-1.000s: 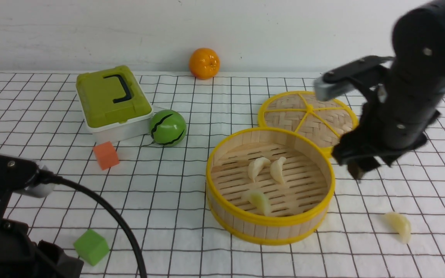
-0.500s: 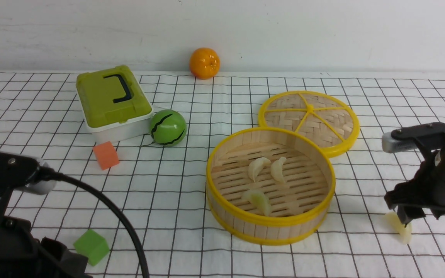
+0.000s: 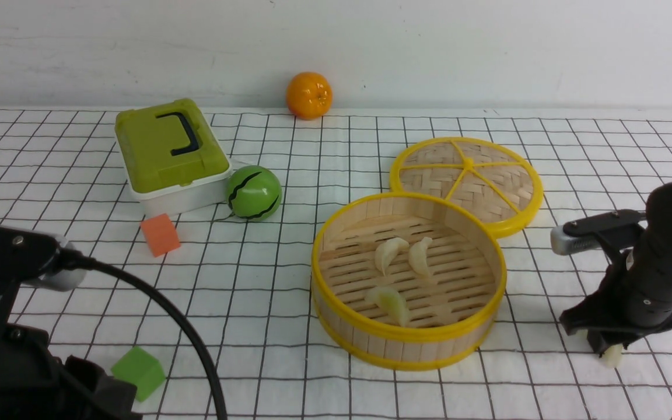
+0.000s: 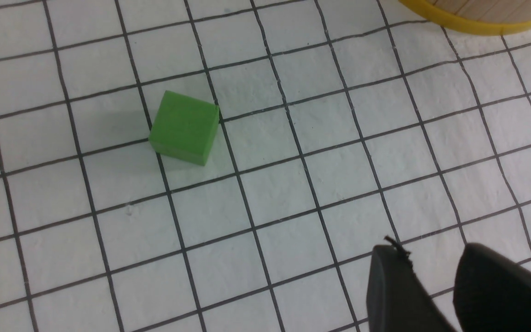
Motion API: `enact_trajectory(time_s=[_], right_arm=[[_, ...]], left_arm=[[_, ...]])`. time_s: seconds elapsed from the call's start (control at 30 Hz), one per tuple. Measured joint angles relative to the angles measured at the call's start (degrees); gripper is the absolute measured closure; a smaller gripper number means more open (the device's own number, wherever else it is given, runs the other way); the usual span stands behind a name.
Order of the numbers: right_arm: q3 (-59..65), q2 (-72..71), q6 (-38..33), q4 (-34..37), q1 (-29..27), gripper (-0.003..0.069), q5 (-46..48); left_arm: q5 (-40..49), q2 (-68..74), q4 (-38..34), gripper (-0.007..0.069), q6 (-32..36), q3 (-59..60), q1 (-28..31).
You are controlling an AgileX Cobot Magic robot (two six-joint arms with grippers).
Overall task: Put the dumplings into the steamer on the table with the white tablecloth.
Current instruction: 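Reach for and grasp a dumpling lying on the table beside the steamer, then place the dumpling in the bamboo steamer basket with the right gripper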
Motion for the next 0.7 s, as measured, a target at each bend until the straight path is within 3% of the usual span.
enact_trajectory(time_s=[0.27, 0.4, 0.47, 0.53, 0.7], right_arm=[[-4.52, -4.03, -0.64, 4.0, 1.06, 0.0425, 7.4], [-10.13, -8.76, -3.71, 9.57, 6.3, 0.0425, 10.58], [-13.91, -9.64, -5.07, 12.31, 11.69, 0.0425, 10.91], [-15.46, -9.07, -5.19, 12.81, 16.46, 0.0425, 9.62], [-15.63, -5.02, -4.38, 12.34, 21.04, 0.0425, 5.73]], left_arm=[[0.26, 0.0, 0.0, 0.0418, 0.0, 0.0, 0.0], [0.44, 0.0, 0.0, 0.0416, 0.0, 0.0, 0.0], [0.44, 0.0, 0.0, 0.0414, 0.0, 0.0, 0.0], [0.33, 0.0, 0.13, 0.041, 0.05, 0.0, 0.0], [0.0, 0.0, 0.77, 0.0406, 0.05, 0.0, 0.0]])
